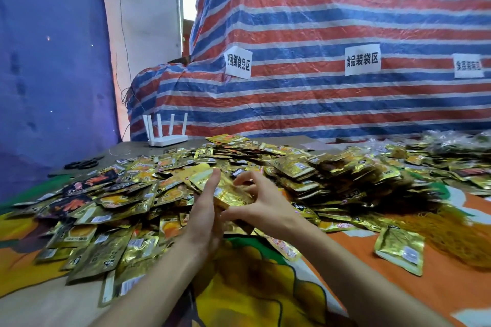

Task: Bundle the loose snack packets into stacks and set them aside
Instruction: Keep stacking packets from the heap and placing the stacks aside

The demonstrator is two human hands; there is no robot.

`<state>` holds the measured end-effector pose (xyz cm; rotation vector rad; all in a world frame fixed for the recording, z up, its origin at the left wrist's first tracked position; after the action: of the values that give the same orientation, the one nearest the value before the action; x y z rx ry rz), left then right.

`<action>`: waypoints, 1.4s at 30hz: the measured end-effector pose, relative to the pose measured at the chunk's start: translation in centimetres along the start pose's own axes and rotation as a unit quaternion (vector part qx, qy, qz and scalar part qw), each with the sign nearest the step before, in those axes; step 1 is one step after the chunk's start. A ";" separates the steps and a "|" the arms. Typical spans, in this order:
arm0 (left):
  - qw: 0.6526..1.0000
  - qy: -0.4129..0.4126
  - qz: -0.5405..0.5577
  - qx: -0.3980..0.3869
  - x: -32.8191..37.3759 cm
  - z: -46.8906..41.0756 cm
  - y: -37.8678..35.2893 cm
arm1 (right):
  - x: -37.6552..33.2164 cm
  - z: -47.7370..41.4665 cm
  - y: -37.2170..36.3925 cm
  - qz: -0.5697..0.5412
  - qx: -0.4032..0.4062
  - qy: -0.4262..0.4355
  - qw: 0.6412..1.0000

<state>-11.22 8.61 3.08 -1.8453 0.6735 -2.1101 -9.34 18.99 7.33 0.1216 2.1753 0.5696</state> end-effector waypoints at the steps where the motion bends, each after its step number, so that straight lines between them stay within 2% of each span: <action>1: 0.999 -0.018 -0.028 0.014 0.2 0.2 0.0 | -0.4 -0.1 1.3 0.029 0.015 0.007 0.999; 4: 0.993 -0.047 -0.096 0.044 0.3 0.8 0.3 | -1.5 -1.0 7.0 0.135 0.071 0.018 0.988; 6: 0.991 -0.051 -0.119 0.037 0.1 0.9 0.2 | -1.6 -2.2 12.0 0.236 0.114 0.010 0.965; 8: 0.988 -0.054 -0.141 0.031 0.0 0.9 -0.3 | -1.1 -3.5 17.1 0.327 0.154 -0.022 0.932; 12: 0.982 -0.073 -0.172 0.023 -0.2 0.9 -0.8 | 2.2 -4.2 24.3 0.406 0.211 -0.109 0.883; 16: 0.975 -0.094 -0.200 0.022 -0.2 0.8 -1.0 | 7.1 -2.9 24.6 0.460 0.162 -0.207 0.848; 21: 0.963 -0.109 -0.247 0.023 -0.1 1.1 -1.1 | 8.4 -1.9 23.3 0.513 0.137 -0.211 0.821; 23: 0.947 -0.135 -0.291 0.031 0.2 1.3 -1.3 | 7.9 -1.8 22.9 0.538 0.124 -0.219 0.805; 25: 0.914 -0.176 -0.362 0.046 0.5 1.8 -1.7 | 6.5 -2.0 21.7 0.577 0.116 -0.209 0.781; 27: 0.886 -0.215 -0.403 0.074 1.1 2.3 -2.0 | 4.7 -2.7 19.5 0.604 0.116 -0.158 0.773; 29: 0.868 -0.248 -0.415 0.112 2.4 2.7 -1.9 | 3.0 -3.6 16.6 0.595 0.116 -0.092 0.790; 31: 0.832 -0.259 -0.468 0.148 3.8 2.7 -1.7 | 1.9 -4.6 13.3 0.555 0.100 -0.036 0.825; 32: 0.800 -0.251 -0.521 0.160 4.5 2.4 -1.5 | 1.6 -5.2 11.6 0.523 0.083 -0.014 0.848; 34: 0.707 -0.214 -0.651 0.175 5.9 1.4 -0.8 | 1.7 -6.3 8.2 0.452 0.031 0.008 0.891; 36: 0.622 -0.163 -0.741 0.195 7.5 0.3 1.1 | 2.7 -7.3 5.2 0.404 -0.030 0.000 0.914; 37: 0.597 -0.139 -0.762 0.208 8.4 -0.2 2.4 | 3.4 -7.8 3.9 0.389 -0.054 -0.009 0.919; 38: 0.589 -0.115 -0.770 0.218 9.2 -0.8 3.9 | 4.2 -8.3 2.7 0.375 -0.071 -0.018 0.924; 40: 0.594 -0.061 -0.770 0.225 10.2 -2.0 6.9 | 5.9 -9.3 0.3 0.351 -0.083 -0.037 0.932; 42: 0.574 0.005 -0.788 0.223 10.2 -3.3 9.7 | 7.8 -10.3 -1.4 0.367 -0.082 -0.069 0.924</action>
<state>-17.12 -4.07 6.71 -2.1349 -2.1924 -2.3752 -22.07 16.26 6.43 0.8832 1.8902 1.1173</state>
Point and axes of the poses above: each hand's wrist, its own z-axis away from the middle knuckle, its own y-axis out of the back of the hand, x = y × z, the point moved 9 cm from there along -z, towards the middle knuckle, and after that the axes turned 13 degrees about y, right-handed, at the moved point
